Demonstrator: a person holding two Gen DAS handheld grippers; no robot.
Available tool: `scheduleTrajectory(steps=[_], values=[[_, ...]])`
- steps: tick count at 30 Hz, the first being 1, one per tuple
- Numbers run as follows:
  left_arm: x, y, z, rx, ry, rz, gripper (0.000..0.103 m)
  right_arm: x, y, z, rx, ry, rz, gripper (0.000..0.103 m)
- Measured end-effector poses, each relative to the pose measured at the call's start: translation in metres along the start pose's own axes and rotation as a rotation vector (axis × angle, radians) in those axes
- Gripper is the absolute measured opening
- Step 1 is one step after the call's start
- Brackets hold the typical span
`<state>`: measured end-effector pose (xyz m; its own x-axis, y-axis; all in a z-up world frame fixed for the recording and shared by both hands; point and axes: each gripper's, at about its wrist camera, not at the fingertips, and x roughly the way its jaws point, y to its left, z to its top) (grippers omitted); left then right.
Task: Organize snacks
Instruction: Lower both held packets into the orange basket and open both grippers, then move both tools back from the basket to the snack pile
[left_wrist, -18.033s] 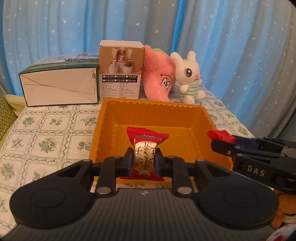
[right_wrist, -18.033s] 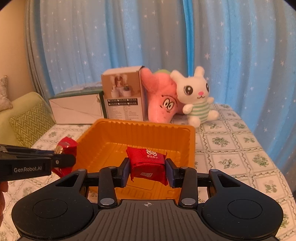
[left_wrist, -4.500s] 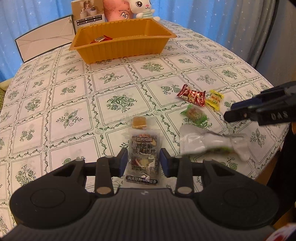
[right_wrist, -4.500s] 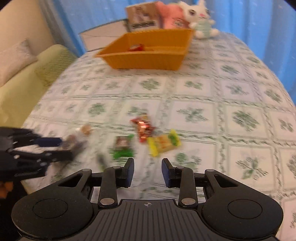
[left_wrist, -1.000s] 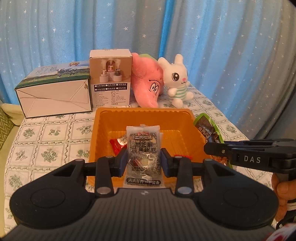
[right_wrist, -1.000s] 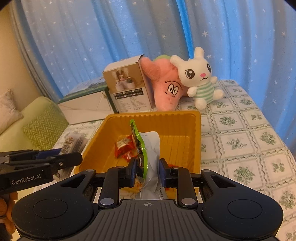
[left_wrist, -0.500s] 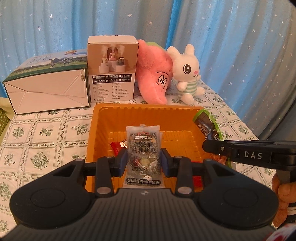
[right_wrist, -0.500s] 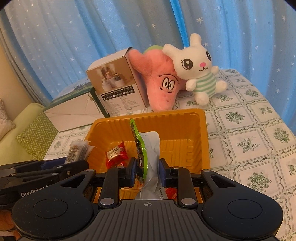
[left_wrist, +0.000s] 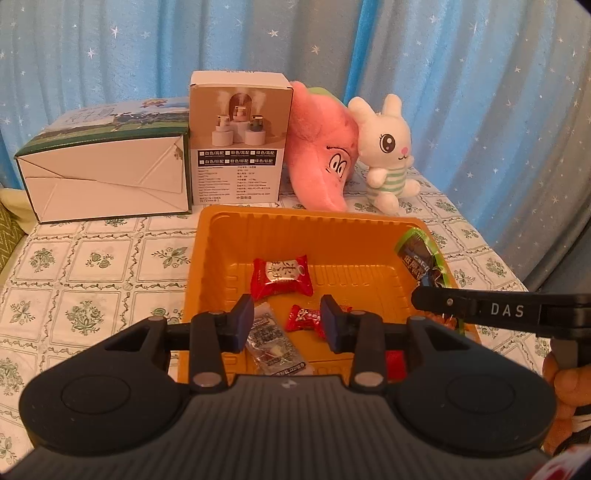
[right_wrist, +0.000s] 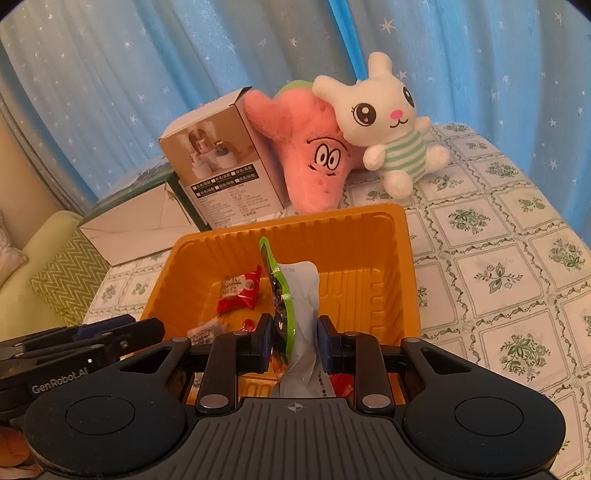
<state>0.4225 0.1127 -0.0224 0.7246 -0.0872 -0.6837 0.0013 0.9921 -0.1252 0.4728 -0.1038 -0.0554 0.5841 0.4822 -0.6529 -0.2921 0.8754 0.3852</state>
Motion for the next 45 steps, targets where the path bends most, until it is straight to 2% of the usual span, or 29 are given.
scheduleTrajectory(steps=[6, 9, 10, 11, 13, 20, 26, 37, 45], values=[[-0.005, 0.002, -0.004, 0.011, 0.0, 0.005, 0.035, 0.004, 0.003, 0.002, 0.021, 0.006, 0.023, 0.026], [-0.007, 0.003, -0.008, 0.012, -0.001, 0.013, 0.035, 0.007, 0.001, 0.003, 0.058, -0.008, 0.089, 0.026], [-0.008, 0.003, -0.009, 0.013, -0.001, 0.018, 0.035, 0.008, 0.0, 0.003, 0.068, -0.017, 0.114, 0.032], [-0.01, 0.003, -0.011, 0.015, -0.001, 0.023, 0.035, 0.007, 0.0, 0.002, 0.072, -0.023, 0.113, 0.048], [-0.015, 0.002, -0.014, 0.022, -0.006, 0.024, 0.035, 0.001, -0.001, 0.0, 0.078, -0.05, 0.102, 0.064], [-0.042, -0.003, -0.028, 0.008, -0.019, 0.02, 0.036, -0.03, 0.0, -0.012, 0.046, -0.08, 0.053, 0.064], [-0.085, -0.014, -0.045, -0.013, -0.043, 0.024, 0.036, -0.076, 0.003, -0.033, 0.038, -0.109, 0.041, 0.064], [-0.167, -0.035, -0.094, -0.047, -0.061, 0.046, 0.036, -0.168, 0.006, -0.099, 0.063, -0.116, -0.004, 0.064], [-0.206, -0.055, -0.129, -0.038, -0.052, 0.067, 0.036, -0.215, 0.012, -0.142, 0.038, -0.128, -0.029, 0.064]])
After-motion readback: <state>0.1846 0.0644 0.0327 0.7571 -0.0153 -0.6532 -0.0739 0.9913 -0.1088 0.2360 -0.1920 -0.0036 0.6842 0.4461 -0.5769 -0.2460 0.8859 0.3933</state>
